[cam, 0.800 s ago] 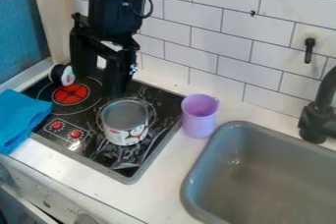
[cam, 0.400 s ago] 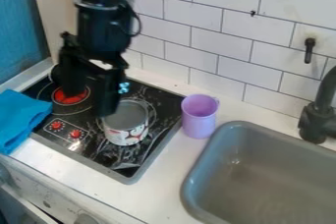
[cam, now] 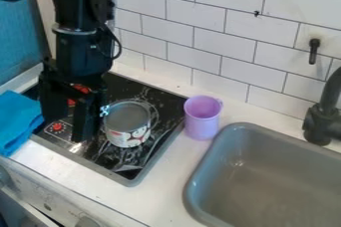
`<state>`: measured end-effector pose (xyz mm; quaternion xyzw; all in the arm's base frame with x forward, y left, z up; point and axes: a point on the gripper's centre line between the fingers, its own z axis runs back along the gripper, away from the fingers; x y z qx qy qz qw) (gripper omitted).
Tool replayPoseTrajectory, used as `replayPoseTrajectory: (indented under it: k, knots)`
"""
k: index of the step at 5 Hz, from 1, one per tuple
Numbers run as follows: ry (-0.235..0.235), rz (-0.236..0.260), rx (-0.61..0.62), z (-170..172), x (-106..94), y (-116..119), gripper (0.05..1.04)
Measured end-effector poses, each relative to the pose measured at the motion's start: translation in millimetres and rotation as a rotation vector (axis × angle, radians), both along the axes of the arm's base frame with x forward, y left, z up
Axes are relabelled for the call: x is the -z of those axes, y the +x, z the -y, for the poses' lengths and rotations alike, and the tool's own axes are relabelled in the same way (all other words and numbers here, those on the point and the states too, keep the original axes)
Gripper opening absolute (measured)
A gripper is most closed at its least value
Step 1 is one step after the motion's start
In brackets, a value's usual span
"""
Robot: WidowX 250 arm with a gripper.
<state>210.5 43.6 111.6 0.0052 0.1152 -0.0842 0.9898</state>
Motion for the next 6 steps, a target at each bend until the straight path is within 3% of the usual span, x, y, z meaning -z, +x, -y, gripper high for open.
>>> replayPoseTrajectory:
  k: [1, 2, 3, 6]
  knots:
    - [-0.030, -0.006, -0.005, 3.6, 20.0, 9.4, 1.005]
    - [0.008, 0.029, -0.007, 5.0, 33.5, 21.3, 1.005]
    - [0.010, 0.037, 0.002, 5.3, 47.3, 28.6, 1.005]
    - [0.019, 0.052, -0.047, -12.0, 66.2, 59.4, 1.005]
